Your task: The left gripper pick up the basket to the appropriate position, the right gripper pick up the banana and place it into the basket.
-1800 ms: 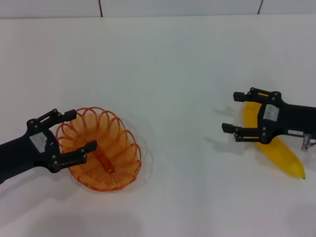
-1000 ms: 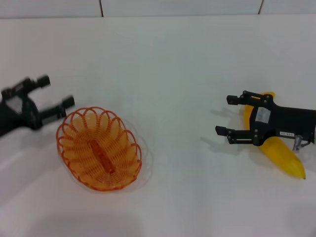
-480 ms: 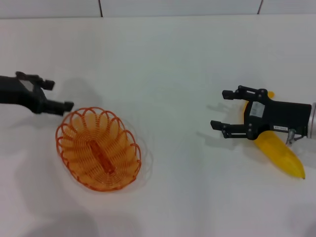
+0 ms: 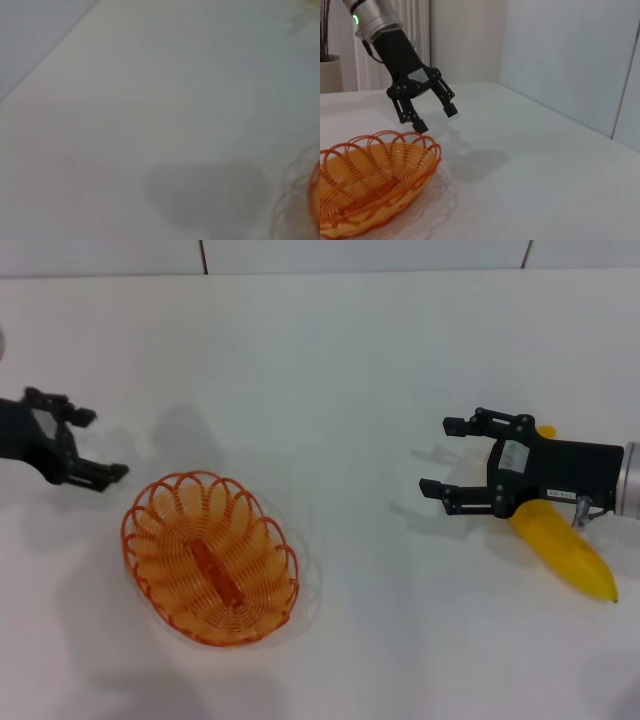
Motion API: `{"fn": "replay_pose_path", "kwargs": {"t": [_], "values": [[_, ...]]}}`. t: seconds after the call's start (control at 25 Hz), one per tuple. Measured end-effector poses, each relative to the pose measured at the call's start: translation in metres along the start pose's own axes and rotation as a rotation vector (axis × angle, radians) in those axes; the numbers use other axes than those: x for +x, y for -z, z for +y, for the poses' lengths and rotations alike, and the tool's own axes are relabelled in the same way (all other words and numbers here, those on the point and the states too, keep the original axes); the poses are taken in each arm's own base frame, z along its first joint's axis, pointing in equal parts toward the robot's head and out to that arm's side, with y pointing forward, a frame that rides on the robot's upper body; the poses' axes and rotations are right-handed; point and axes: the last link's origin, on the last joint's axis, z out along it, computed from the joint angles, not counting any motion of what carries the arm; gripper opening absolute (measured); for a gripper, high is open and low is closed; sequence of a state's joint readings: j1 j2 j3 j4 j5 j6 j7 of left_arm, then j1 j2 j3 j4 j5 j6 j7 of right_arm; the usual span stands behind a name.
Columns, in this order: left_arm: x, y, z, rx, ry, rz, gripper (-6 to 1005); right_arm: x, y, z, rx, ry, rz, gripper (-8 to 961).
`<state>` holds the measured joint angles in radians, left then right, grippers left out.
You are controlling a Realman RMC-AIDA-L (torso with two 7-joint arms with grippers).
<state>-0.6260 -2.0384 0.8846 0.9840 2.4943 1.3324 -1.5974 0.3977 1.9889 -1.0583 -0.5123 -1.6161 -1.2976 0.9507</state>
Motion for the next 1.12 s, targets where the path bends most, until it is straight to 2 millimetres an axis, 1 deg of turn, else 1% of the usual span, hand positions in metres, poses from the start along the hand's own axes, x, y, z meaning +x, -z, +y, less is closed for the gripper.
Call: {"fn": "replay_pose_path", "kwargs": {"t": [0.08,0.16,0.32,0.44,0.6,0.68,0.8,1.04,1.12], "values": [[0.001,0.008,-0.003,0.035,0.006,0.02,879,0.0,0.0,0.0,0.0,0.0,0.0,871],[0.007,0.016,-0.005,0.058,-0.003,0.054,878,0.0,0.0,0.0,0.001,-0.001,0.0,871],[0.022,0.024,-0.003,0.051,-0.034,0.085,876,0.001,0.001,0.0,0.002,-0.002,0.001,870],[0.032,0.024,0.003,0.014,-0.061,0.107,872,0.0,0.001,-0.001,0.002,0.0,0.002,870],[0.036,0.02,0.008,-0.017,-0.084,0.108,863,0.0,0.0,-0.001,0.001,0.001,0.001,869],[0.038,0.013,0.015,-0.051,-0.106,0.095,859,0.0,0.0,-0.001,0.001,0.001,0.0,869],[0.041,0.006,0.019,-0.079,-0.116,0.087,852,-0.001,0.0,-0.001,0.003,0.002,-0.001,868],[0.05,-0.011,0.023,-0.151,-0.117,0.073,839,0.0,-0.002,-0.004,0.021,0.002,0.009,867],[0.05,-0.018,0.025,-0.171,-0.113,0.057,835,-0.001,-0.003,-0.004,0.021,0.004,0.008,867]]}}
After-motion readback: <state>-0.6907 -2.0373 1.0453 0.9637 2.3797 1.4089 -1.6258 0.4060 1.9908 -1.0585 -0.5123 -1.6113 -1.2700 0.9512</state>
